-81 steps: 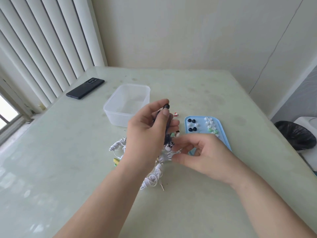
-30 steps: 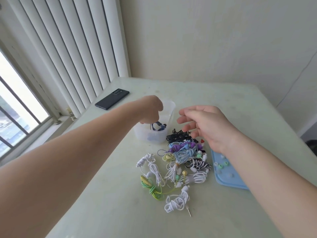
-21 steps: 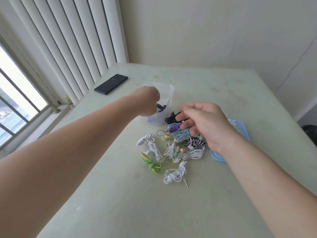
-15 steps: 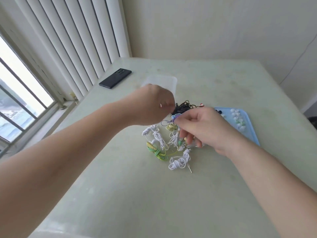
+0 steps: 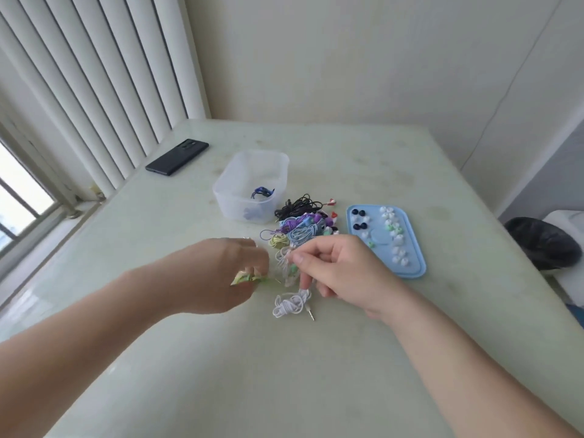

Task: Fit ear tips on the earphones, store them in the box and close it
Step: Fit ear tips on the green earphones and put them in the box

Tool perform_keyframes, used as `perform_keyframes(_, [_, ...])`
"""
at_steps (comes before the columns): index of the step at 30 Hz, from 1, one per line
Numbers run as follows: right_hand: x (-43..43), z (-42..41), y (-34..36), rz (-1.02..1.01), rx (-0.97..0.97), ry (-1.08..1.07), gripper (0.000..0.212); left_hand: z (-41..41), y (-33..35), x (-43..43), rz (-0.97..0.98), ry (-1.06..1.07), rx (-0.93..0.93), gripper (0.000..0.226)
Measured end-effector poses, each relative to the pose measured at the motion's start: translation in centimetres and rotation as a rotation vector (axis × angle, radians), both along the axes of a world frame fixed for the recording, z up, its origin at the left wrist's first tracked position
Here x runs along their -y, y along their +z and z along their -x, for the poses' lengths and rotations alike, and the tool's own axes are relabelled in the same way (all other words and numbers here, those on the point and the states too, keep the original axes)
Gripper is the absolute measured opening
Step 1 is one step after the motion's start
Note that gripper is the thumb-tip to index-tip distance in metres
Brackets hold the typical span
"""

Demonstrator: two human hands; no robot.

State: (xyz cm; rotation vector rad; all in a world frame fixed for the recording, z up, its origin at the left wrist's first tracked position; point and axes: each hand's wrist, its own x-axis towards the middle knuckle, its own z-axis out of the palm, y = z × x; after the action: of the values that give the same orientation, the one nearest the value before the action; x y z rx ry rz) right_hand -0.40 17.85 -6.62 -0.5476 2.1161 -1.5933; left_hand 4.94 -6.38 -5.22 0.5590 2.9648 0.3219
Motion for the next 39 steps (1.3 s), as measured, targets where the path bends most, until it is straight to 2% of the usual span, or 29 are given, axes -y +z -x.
perform_keyframes(2, [-0.8, 0.5, 0.2, 0.049, 0.021, -0.019, 0.013, 0.3, 0.7, -0.1, -0.182, 0.116, 0.061, 0.01])
perform_keyframes(4, [-1.5, 1.0, 0.2, 0.128, 0.045, -0.055, 0.013, 0.5, 1.6, -0.2, -0.381, 0.228, 0.098, 0.02])
perform_keyframes(8, [-1.7, 1.4, -0.4, 0.339, 0.122, -0.132, 0.024, 1.1, 3.2, -0.8, -1.047, 0.508, 0.345, 0.034])
perform_keyframes(10, [-1.7, 1.4, -0.8, 0.397, 0.15, -0.142, 0.03, 1.6, 4.2, -1.2, -1.187, 0.581, 0.38, 0.034])
perform_keyframes(13, [-2.0, 1.3, -1.1, 0.412, 0.163, -0.139, 0.032, 2.2, 5.5, -2.2, -1.143, 0.58, 0.333, 0.037])
perform_keyframes(15, [-2.4, 1.5, -1.2, 0.426, 0.163, -0.138, 0.029, 2.6, 6.4, -3.1, -1.056, 0.541, 0.262, 0.022])
perform_keyframes(18, [-2.9, 1.6, -1.0, 0.468, 0.169, -0.15, 0.03, 3.2, 7.9, -5.1, -1.118, 0.421, 0.276, 0.004])
perform_keyframes(23, [-3.6, 2.1, -0.3, 0.659, 0.286, -0.095, 0.042, 4.0, 8.4, -7.9, -1.199, 0.219, 0.344, 0.025])
perform_keyframes(26, [-4.5, 2.4, 0.4, 0.717, 0.341, -0.041, 0.042, 4.4, 6.3, -9.5, -1.252, 0.22, 0.379, 0.033])
perform_keyframes(30, [-4.9, 2.7, 0.3, 0.671, 0.323, -0.176, 0.029, 4.8, 2.8, -10.5, -1.313, 0.267, 0.375, 0.036])
perform_keyframes(33, [-5.0, 3.0, 0.0, 0.618, 0.28, -0.237, 0.026, 5.1, 1.2, -10.9, -1.324, 0.291, 0.32, 0.017])
perform_keyframes(34, [-5.1, 3.2, -0.2, 0.583, 0.239, -0.261, 0.027, 5.3, 0.7, -11.1, -1.331, 0.311, 0.292, 0.011])
perform_keyframes(39, [-5.3, 3.5, -0.5, 0.354, -0.013, -0.301, 0.037, 5.7, -1.0, -12.0, -1.276, 0.438, 0.149, 0.018])
